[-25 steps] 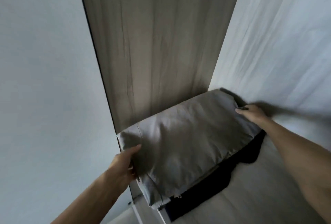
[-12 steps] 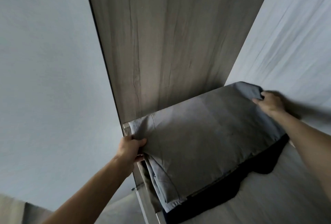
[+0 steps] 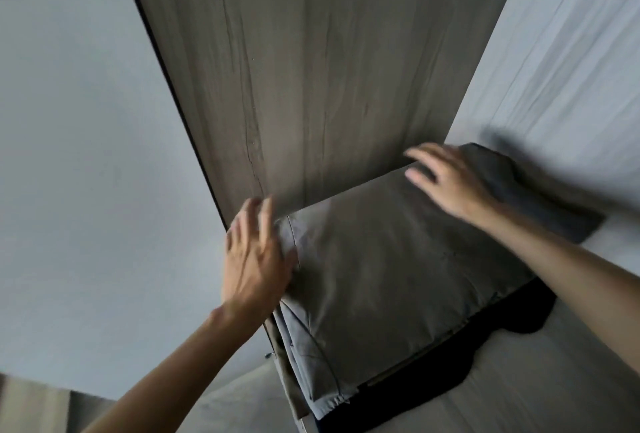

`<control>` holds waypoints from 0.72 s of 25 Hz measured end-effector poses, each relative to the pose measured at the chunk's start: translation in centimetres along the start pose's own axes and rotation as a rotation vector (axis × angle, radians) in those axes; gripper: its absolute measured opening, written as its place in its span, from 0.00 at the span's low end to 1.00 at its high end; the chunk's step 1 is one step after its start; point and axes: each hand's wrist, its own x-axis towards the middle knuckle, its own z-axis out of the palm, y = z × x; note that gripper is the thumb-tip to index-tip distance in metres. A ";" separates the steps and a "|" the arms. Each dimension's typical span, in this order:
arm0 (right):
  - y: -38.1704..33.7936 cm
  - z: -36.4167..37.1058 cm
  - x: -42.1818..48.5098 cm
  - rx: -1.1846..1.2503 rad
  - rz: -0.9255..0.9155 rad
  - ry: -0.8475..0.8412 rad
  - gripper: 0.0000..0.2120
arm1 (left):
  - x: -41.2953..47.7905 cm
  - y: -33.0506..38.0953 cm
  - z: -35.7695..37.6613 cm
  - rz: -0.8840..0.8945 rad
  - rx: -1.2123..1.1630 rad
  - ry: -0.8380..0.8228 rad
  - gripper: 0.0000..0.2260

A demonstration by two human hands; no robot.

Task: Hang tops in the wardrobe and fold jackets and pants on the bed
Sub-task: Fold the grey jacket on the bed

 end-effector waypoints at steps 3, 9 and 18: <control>-3.9 4.1 -1.4 0.003 -0.259 -0.317 0.31 | 1.5 1.5 3.7 0.216 0.175 -0.245 0.37; 11.0 0.9 -0.1 -0.218 0.436 -0.339 0.32 | 0.2 0.4 7.2 0.134 0.300 -0.296 0.41; 11.1 -3.3 -11.2 -0.297 0.535 -0.126 0.19 | 0.9 1.1 6.2 0.168 0.392 -0.372 0.53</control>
